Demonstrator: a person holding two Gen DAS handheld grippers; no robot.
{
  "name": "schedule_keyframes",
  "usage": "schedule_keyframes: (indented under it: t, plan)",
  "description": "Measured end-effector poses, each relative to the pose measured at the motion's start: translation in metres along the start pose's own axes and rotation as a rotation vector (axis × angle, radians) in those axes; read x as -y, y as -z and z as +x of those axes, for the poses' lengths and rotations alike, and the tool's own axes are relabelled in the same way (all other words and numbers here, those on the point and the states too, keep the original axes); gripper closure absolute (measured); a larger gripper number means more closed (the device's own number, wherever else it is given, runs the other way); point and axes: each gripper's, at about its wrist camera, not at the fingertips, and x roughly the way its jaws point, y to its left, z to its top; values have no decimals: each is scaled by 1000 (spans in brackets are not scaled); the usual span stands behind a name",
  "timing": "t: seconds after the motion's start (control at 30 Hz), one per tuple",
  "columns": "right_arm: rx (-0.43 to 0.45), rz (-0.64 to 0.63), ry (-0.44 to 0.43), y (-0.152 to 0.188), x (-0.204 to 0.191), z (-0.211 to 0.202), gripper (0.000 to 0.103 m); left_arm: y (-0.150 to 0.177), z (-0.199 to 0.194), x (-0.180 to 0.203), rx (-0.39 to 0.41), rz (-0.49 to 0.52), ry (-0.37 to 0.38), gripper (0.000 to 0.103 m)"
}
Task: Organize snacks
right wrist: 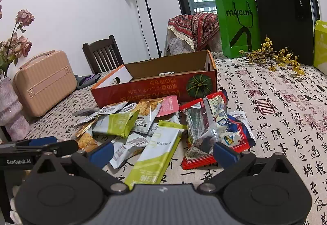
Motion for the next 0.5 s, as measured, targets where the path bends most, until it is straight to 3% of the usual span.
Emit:
schedule_keyframes:
  t: [0.5]
  plan:
    - [2,0,-1,0,1,-1,0,1,2,-3,-9,-13,7,0]
